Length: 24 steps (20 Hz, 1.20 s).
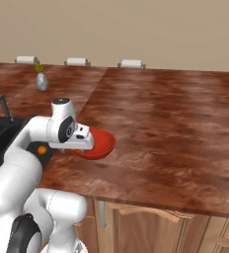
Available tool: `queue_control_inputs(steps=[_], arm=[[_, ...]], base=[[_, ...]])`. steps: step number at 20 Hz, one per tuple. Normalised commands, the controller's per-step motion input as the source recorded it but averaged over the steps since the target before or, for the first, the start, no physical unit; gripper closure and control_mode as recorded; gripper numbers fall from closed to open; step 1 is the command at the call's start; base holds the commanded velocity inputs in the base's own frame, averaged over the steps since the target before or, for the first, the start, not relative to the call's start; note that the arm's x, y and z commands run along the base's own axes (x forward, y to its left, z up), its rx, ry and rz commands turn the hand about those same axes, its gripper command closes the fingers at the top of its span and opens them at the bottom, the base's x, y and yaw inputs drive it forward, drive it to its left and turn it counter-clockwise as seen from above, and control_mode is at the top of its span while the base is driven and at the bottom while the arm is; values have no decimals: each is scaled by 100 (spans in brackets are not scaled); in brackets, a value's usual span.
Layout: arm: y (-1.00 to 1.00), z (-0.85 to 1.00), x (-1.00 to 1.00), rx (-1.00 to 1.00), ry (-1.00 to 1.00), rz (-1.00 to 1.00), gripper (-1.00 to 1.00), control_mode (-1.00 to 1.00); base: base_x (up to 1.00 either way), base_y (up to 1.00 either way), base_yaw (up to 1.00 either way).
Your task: Pick the carrots from the cabinet and place them in one bowl. Pick the tangerine from the sink and place it in the other bowl.
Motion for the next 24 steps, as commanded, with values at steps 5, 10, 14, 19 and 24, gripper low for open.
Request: queue_control_inputs(steps=[5,10,14,19,24], arm=[[1,4,-10,0,0,0,-100,-100],[1,2,0,0,3,0,-100,-100],[0,0,0,0,0,0,-100,-100],[0,0,0,0,0,0,-100,-100],[0,0,0,0,0,0,-100,100]], base=[[0,0,0],[0,0,0],[0,0,0],[0,0,0],[-2,0,0]])
